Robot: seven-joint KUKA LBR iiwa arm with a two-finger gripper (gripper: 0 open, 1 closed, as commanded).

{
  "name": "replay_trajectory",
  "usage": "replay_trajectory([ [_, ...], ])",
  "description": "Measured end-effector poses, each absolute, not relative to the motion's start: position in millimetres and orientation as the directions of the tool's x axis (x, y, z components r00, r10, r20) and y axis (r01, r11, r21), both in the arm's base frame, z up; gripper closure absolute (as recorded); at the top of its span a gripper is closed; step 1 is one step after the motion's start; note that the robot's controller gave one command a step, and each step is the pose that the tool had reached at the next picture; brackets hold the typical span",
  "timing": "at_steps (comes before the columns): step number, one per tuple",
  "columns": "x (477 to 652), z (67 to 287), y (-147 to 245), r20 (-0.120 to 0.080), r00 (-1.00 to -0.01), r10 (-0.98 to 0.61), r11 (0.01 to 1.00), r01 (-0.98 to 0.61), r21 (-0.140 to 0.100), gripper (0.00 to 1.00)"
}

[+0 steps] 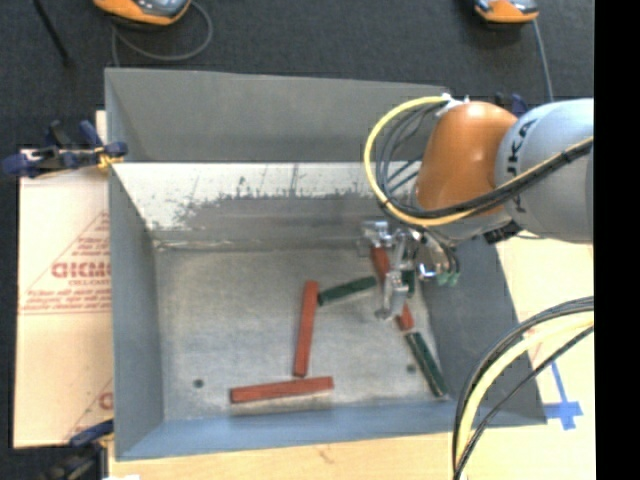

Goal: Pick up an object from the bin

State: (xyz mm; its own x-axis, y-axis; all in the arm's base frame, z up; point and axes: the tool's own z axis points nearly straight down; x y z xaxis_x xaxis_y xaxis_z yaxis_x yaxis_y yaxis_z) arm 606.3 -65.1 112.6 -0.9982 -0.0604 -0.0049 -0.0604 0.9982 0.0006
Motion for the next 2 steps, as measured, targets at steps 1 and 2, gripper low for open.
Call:
replay_trajectory([
  [1,606.9,69.6,-61.2,-0.001,-0.998,0.058,0.998,0.058,0.001,0.00],
  [2,608.4,71.1,-62.6,-0.005,-0.998,0.055,0.998,0.055,-0.002,0.00],
])
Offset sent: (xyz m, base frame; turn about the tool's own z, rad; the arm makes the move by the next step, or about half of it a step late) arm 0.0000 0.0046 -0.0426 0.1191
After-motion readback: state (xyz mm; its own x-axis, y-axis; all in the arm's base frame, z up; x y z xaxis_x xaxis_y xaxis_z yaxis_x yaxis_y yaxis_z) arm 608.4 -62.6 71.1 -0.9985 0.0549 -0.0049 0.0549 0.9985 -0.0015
